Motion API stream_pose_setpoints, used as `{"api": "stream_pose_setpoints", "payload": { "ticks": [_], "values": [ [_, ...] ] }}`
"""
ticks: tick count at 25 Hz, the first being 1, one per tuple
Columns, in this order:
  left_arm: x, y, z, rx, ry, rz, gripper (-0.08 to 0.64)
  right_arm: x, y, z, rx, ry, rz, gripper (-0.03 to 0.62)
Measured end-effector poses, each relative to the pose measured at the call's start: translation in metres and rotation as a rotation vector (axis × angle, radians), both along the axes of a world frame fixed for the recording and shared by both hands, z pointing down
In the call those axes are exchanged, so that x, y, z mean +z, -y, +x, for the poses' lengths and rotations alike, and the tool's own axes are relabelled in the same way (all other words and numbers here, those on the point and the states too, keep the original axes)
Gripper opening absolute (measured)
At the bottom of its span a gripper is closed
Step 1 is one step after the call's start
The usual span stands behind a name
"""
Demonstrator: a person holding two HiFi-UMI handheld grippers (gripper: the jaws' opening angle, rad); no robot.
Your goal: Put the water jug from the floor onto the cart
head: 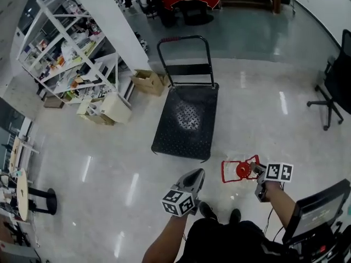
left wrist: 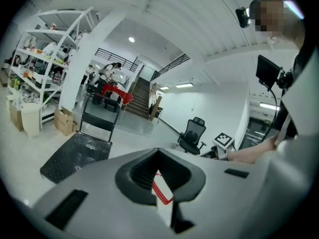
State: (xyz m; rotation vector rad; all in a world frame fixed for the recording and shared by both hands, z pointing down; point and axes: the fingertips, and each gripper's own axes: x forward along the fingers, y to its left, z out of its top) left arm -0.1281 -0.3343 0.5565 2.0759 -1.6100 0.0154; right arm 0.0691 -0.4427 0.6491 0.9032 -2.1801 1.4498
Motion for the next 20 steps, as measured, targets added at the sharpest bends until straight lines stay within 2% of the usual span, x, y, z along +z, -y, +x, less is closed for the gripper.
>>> {"api": "stream_pose_setpoints", "payload": {
  "ticks": [5,8,15,18,20],
  "values": [
    [-0.025,-0.007,-0.061,-0.035,0.036,0.062,0.0,-0.022,0.013,-0.077,-0.044,0.012,0.028,0.069],
    [-0.037,-0.015,-0.104,-0.068,0.06,0.07,0.0,-0.031,0.012,-0.13,-0.054,0.032,0.023,0.069],
    [-0.05,-0.003,-0.184,-0.133,0.043,0.091,0.0,-0.059,0.036,-0.24,-0.089,0.067,0.055,0.069],
    [-0.051,0.007,-0.206,-0.169,0.011,0.087,0.0,-0.067,0.046,-0.28,-0.128,0.087,0.048,0.069],
    [-0.049,0.017,-0.218,-0.173,0.016,0.083,0.0,-0.069,0.055,-0.305,-0.161,0.097,0.047,0.068]
  ]
}}
